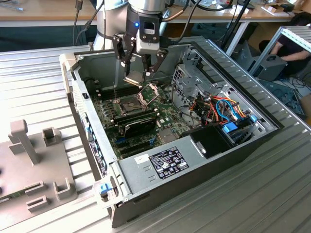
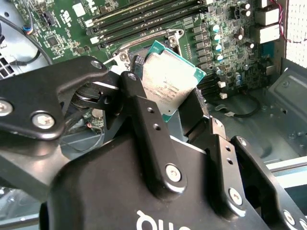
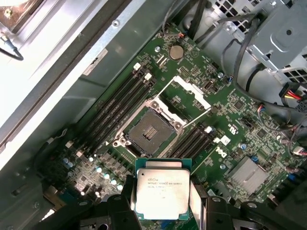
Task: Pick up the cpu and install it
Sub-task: 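Place the cpu into insertion slot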
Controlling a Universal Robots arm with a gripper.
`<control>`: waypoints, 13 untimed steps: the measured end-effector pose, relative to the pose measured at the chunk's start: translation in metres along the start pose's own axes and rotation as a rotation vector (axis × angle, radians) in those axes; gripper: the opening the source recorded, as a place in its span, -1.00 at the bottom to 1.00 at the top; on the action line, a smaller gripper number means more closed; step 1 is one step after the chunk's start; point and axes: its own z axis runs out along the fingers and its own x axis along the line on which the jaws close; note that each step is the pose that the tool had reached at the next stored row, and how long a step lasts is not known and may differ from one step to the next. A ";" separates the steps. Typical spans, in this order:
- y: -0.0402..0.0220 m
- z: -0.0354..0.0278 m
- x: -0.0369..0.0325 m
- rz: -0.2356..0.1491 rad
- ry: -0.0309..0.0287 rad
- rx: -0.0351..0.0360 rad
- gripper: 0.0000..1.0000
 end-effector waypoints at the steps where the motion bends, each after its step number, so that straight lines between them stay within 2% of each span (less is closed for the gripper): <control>1: 0.0000 0.0001 0.0000 0.013 0.0007 0.0004 0.09; 5: 0.0000 0.0003 0.0000 0.074 0.0042 0.0022 0.09; 13: 0.0001 0.0018 0.0001 0.244 0.0140 0.0072 0.09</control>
